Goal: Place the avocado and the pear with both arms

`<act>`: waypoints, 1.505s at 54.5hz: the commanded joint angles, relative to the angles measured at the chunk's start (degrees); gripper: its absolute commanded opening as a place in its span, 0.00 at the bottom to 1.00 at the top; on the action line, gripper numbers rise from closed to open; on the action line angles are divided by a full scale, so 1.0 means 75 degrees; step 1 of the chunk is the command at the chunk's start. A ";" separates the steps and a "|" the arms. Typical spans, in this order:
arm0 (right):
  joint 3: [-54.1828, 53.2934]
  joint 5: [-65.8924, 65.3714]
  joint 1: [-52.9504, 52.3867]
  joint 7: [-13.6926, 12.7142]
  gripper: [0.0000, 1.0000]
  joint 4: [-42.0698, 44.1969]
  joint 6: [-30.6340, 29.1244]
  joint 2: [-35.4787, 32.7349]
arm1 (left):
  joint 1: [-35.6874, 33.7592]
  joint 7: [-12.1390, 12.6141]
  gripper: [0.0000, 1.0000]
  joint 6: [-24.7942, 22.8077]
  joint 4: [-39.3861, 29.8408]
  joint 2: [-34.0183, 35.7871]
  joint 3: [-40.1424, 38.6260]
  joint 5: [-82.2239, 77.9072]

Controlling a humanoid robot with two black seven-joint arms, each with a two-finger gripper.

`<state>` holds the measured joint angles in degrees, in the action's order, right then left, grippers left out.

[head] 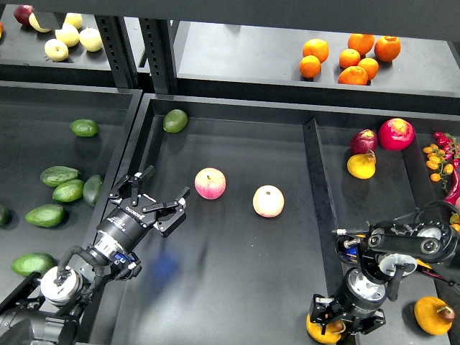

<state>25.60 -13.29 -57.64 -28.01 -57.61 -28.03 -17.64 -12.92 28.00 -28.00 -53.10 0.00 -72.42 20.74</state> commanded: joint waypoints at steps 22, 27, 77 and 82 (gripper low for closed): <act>-0.0085 0.0495 -0.0236 0.0001 0.22 -0.0018 0.0004 -0.0004 | -0.0001 0.0000 0.99 -0.0001 -0.0009 0.0000 0.0035 -0.0011; -0.0085 0.0577 -0.0295 0.0001 0.22 -0.0018 0.0004 0.0020 | 0.0011 0.0000 0.99 -0.0001 -0.0009 0.0000 0.0035 -0.0011; -0.0003 0.2253 -0.1362 0.0001 0.22 -0.0041 0.0004 -0.1984 | 0.0023 0.0000 0.99 -0.0001 0.0002 0.0000 0.0211 -0.0023; 0.0032 0.2194 -0.1175 0.0001 0.22 -0.0041 0.0004 -0.2218 | 0.0023 0.0000 0.99 -0.0001 0.0002 0.0000 0.0211 -0.0023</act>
<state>25.44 3.57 -67.91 -28.01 -57.90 -28.00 -32.13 -12.75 28.00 -28.00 -53.08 0.00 -70.91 20.56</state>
